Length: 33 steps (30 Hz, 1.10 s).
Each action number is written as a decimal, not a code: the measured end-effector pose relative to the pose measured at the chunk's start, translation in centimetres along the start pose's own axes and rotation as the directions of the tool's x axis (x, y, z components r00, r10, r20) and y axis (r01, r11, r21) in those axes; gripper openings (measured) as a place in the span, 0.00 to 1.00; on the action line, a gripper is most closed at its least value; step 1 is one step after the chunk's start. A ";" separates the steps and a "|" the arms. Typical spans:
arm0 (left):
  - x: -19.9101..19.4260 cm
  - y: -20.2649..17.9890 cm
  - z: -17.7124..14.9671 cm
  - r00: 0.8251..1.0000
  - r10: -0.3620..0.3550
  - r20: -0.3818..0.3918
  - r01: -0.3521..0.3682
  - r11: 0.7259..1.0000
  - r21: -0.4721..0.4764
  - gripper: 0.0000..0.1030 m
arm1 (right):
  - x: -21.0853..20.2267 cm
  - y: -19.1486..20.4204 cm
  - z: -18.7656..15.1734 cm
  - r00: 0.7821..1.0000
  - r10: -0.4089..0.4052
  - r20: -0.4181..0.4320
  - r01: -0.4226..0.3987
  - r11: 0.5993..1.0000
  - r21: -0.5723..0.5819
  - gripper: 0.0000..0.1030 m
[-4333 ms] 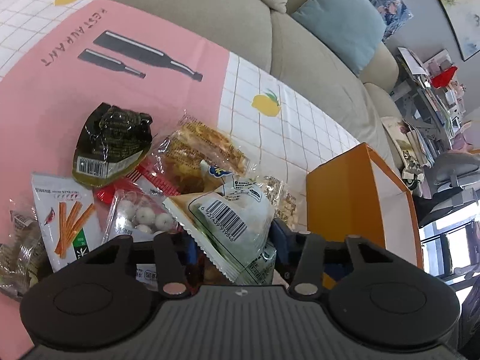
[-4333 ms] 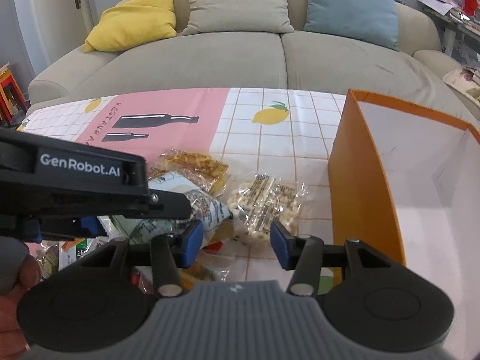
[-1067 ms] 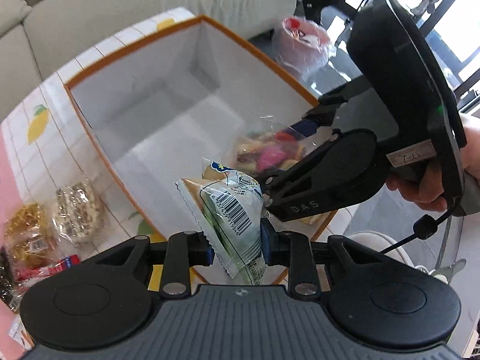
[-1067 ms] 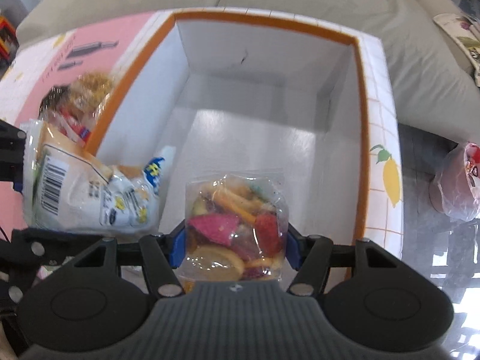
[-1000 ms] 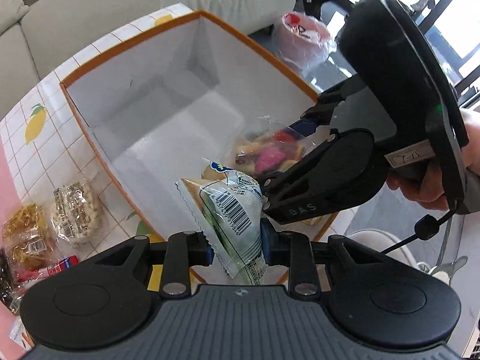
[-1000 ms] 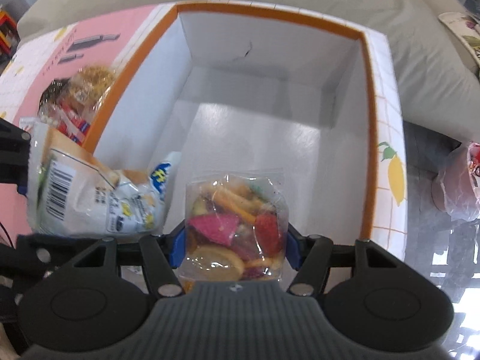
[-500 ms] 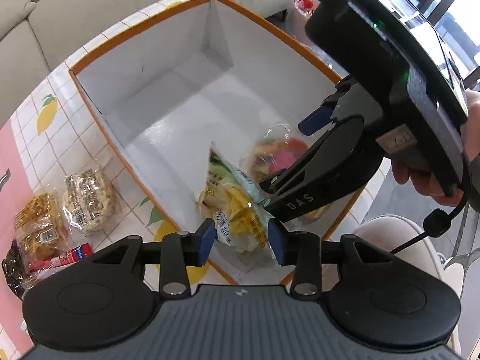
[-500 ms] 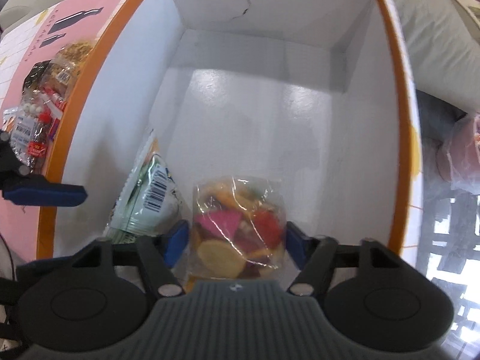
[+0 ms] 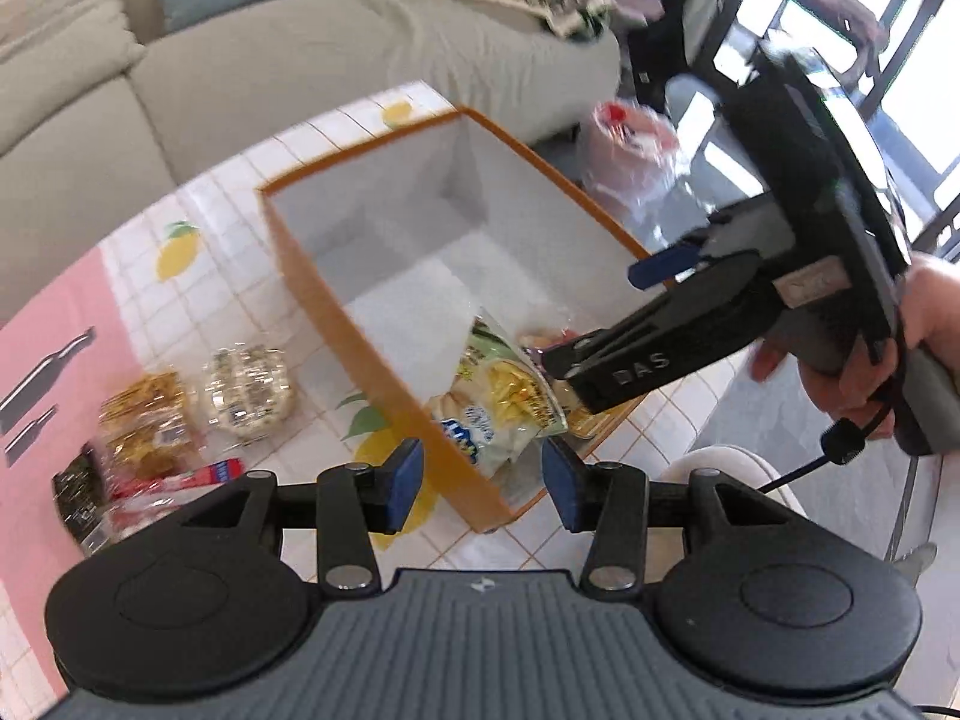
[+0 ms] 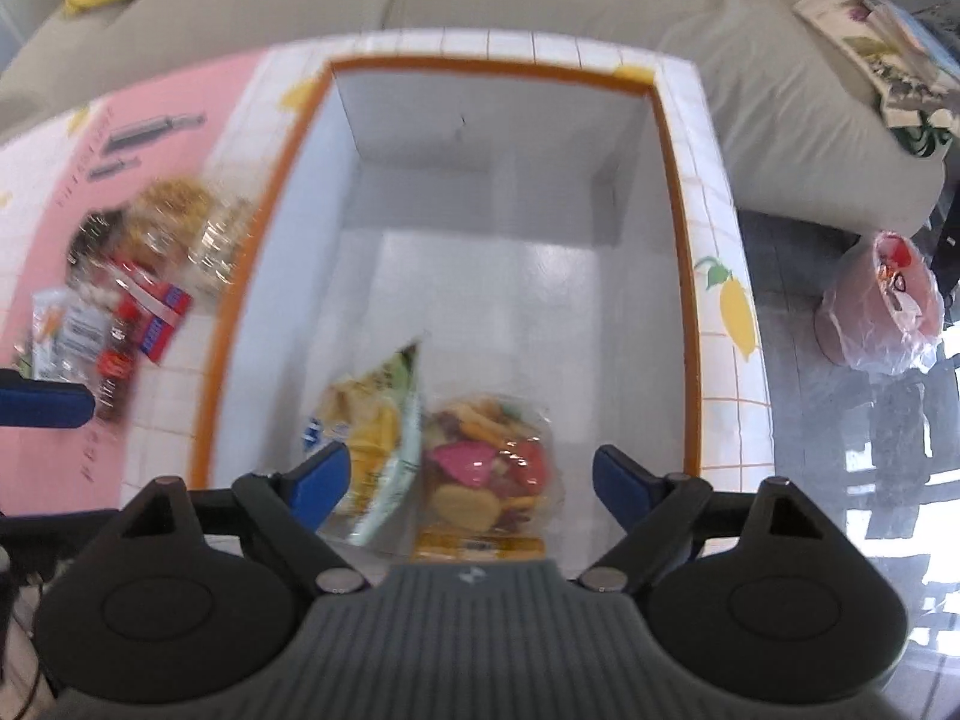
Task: Organize snacks
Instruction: 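Move both tools back over the remaining snacks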
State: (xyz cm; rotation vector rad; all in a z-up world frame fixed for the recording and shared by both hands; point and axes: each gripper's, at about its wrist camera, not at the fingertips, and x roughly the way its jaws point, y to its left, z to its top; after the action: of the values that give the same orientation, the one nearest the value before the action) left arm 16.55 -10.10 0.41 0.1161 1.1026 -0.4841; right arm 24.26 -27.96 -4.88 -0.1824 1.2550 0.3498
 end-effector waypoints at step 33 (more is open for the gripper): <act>-5.8 15.5 -19.0 0.933 0.324 0.157 -0.164 0.771 -0.615 0.56 | 1.5 21.1 -8.2 0.918 0.173 0.357 -0.204 0.978 0.051 0.77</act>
State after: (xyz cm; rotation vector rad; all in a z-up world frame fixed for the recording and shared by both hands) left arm 5.44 11.68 -5.46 -0.3479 0.9202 0.1047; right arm 9.84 -10.65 -7.66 0.0768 0.9316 0.4706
